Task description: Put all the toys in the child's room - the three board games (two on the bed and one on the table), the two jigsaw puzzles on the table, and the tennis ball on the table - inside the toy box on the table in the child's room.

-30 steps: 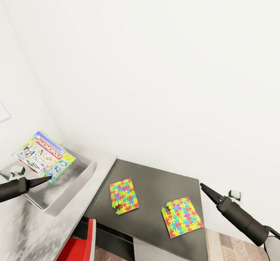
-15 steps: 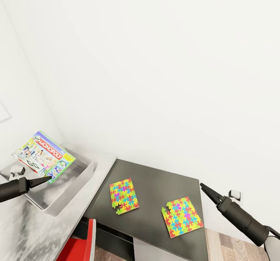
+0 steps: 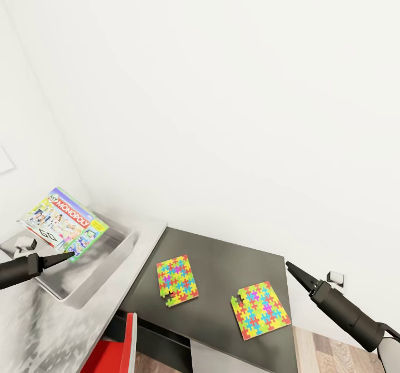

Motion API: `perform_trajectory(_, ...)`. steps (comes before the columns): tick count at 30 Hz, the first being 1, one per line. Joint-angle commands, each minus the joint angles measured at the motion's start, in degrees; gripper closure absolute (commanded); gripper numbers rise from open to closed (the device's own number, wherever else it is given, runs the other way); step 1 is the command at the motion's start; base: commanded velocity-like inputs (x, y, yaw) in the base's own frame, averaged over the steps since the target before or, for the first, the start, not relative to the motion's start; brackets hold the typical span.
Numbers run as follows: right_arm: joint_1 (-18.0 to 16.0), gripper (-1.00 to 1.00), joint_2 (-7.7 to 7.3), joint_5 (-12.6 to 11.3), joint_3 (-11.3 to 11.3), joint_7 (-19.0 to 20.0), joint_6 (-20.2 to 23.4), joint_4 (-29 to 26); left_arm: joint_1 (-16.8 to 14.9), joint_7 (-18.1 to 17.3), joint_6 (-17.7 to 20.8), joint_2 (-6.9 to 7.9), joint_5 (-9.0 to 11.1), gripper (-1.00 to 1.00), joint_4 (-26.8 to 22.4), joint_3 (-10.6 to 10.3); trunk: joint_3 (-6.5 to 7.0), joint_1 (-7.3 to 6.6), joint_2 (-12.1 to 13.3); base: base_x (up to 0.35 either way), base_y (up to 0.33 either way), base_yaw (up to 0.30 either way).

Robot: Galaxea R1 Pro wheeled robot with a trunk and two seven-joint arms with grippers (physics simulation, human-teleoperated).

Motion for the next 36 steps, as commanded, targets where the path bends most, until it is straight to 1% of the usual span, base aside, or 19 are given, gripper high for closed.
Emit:
perform_trajectory(1, -0.05, -1.00, 0.00, -0.13, -0.05, 0.10, 0.31, -0.01, -0.05, -0.16, 0.57, 0.01, -0.05, 1.00, -0.02, -0.01, -0.12, 0.03, -0.12, 0.000, 0.000, 0.000)
perform_trajectory(7, -0.05, -1.00, -0.07, -0.13, -0.12, 0.16, 0.31, -0.02, -0.30, 1.00, 0.99, 0.13, -0.53, 1.00, -0.08, -0.11, -0.12, 0.03, -0.12, 0.000, 0.000, 0.000)
perform_trajectory(9, -0.05, -1.00, -0.08, -0.13, -0.11, 0.16, 0.31, -0.02, -1.16, 2.68, 1.33, 0.25, -0.87, 1.00, 0.02, -0.26, -0.12, 0.03, -0.12, 0.000, 0.000, 0.000)
perform_trajectory(10, -0.05, -1.00, -0.08, -0.13, -0.10, 0.20, 0.31, -0.05, -2.74, 6.66, 1.54, 0.34, -2.03, 1.00, 0.76, -0.37, -0.12, 0.03, -0.12, 0.000, 0.000, 0.000)
perform_trajectory(12, -0.05, -1.00, -0.09, -0.13, -0.10, 0.22, 0.31, -0.08, -3.68, 9.36, 1.65, 0.38, -2.98, 1.00, 1.25, -0.39, -0.12, 0.03, -0.12, 0.000, 0.000, 0.000)
perform_trajectory(13, -0.05, -1.00, -0.09, -0.13, -0.11, 0.23, 0.31, -0.07, -4.81, 12.25, 1.74, 0.41, -4.07, 1.00, 1.80, -0.41, -0.12, 0.03, -0.12, 0.000, 0.000, 0.000)
perform_trajectory(14, -0.05, -1.00, -0.09, -0.13, -0.12, 0.24, 0.31, -0.08, -5.49, 13.64, 1.77, 0.40, -4.55, 1.00, 2.04, -0.42, -0.12, 0.03, -0.12, 0.000, 0.000, 0.000)
perform_trajectory(15, -0.05, -1.00, -0.09, -0.13, -0.13, 0.23, 0.31, -0.08, -7.04, 16.28, 1.81, 0.38, -5.36, 1.00, 2.54, -0.44, -0.12, 0.03, -0.12, 0.000, 0.000, 0.000)
perform_trajectory(18, -0.05, -1.00, -0.09, -0.13, -0.14, 0.19, 0.31, -0.08, -10.45, 21.34, 1.79, 0.25, -6.64, 1.00, 4.20, -0.85, -0.12, 0.03, -0.12, 0.000, 0.000, 0.000)
perform_trajectory(20, -0.05, -1.00, -0.09, -0.13, -0.14, 0.18, 0.31, -0.08, -13.91, 27.08, 1.68, 0.19, -8.23, 1.00, 7.38, -2.88, -0.12, 0.03, -0.12, 0.000, 0.000, 0.000)
perform_trajectory(21, -0.05, -1.00, -0.11, -0.13, -0.14, 0.19, 0.31, -0.08, -15.11, 28.81, 1.64, 0.17, -8.62, 1.00, 8.52, -3.77, -0.12, 0.03, -0.12, 0.000, 0.000, 0.000)
perform_trajectory(22, -0.05, -1.00, -0.13, -0.13, -0.14, 0.22, 0.31, -0.08, -17.23, 31.73, 1.47, 0.15, -9.17, 1.00, 10.61, -5.39, -0.12, 0.03, -0.12, 0.000, 0.000, 0.000)
perform_trajectory(23, -0.05, -1.00, -0.14, -0.13, -0.14, 0.22, 0.31, -0.07, -18.24, 33.09, 1.34, 0.14, -9.37, 1.00, 11.69, -6.17, -0.12, 0.03, -0.12, 0.000, 0.000, 0.000)
perform_trajectory(24, -0.05, -1.00, -0.15, -0.13, -0.14, 0.20, 0.31, -0.05, -20.09, 35.51, 1.12, 0.12, -9.69, 1.00, 13.95, -7.53, -0.12, 0.03, -0.12, 0.000, 0.000, 0.000)
perform_trajectory(26, -0.05, -1.00, -0.16, -0.13, -0.14, 0.21, 0.31, -0.04, -22.40, 38.54, 0.89, 0.11, -10.01, 1.00, 16.88, -8.98, -0.12, 0.03, -0.12, 0.000, 0.000, 0.000)
perform_trajectory(28, -0.05, -1.00, -0.17, -0.13, -0.17, 0.22, 0.31, -0.03, -24.33, 41.20, 0.75, 0.06, -10.23, 1.00, 18.63, -9.84, -0.12, 0.03, -0.12, 0.000, 0.000, 0.000)
perform_trajectory(32, -0.05, -1.00, -0.29, -0.13, -0.21, 0.24, 0.31, -0.03, -26.33, 46.34, -0.17, -0.03, -10.71, 1.00, 19.87, -11.07, -0.12, 0.03, -0.12, 0.000, 0.000, 0.000)
perform_trajectory(34, -0.05, -1.00, -0.32, -0.13, -0.22, 0.25, 0.31, -0.02, -27.34, 51.00, -1.29, -0.06, -10.91, 1.00, 20.34, -12.30, -0.12, 0.03, -0.12, 0.000, 0.000, 0.000)
perform_trajectory(36, -0.05, -1.00, -0.32, -0.13, -0.22, 0.25, 0.31, -0.02, -27.75, 54.13, -1.81, -0.11, -10.98, 1.00, 20.57, -13.45, -0.12, 0.03, -0.12, 0.000, 0.000, 0.000)
